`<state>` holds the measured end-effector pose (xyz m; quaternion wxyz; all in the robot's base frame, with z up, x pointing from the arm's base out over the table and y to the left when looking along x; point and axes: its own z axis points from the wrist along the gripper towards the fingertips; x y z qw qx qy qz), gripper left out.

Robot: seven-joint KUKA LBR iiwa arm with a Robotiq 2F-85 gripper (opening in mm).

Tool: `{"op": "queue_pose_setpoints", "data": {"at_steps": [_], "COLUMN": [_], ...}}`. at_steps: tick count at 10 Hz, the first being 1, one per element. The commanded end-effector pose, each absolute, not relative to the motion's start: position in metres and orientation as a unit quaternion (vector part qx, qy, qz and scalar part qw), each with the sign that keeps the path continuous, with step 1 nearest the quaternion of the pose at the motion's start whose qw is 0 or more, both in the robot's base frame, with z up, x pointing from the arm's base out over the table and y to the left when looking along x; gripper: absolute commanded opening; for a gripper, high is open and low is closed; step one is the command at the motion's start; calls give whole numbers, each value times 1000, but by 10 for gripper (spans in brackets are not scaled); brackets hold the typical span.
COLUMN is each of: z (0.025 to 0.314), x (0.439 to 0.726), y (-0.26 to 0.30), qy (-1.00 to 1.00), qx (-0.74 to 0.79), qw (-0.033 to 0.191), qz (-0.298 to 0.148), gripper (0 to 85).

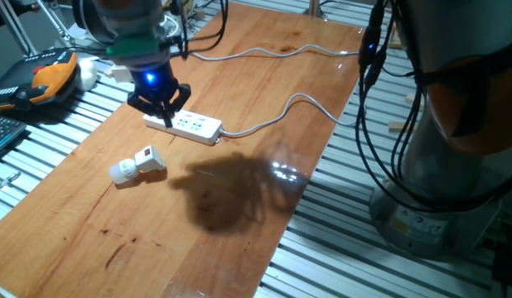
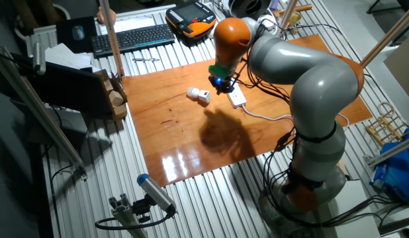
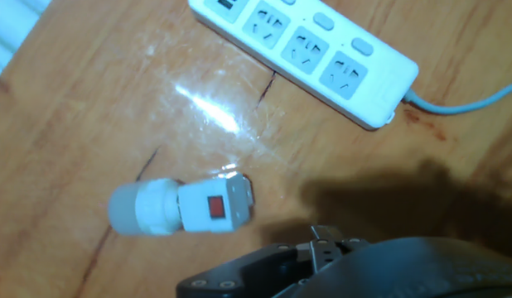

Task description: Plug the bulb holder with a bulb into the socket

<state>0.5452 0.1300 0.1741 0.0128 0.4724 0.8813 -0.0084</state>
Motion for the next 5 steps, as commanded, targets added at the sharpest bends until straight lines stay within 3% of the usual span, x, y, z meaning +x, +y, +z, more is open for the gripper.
{"op": "queue_pose_setpoints", "data": {"at_steps": [1, 5], "z": [171, 166], "x": [547, 549], "y": [131, 132], "qy": [861, 828], "qx": [508, 560], "qw": [18, 28], "qz": [-6, -11], "gripper": [0, 0]}}
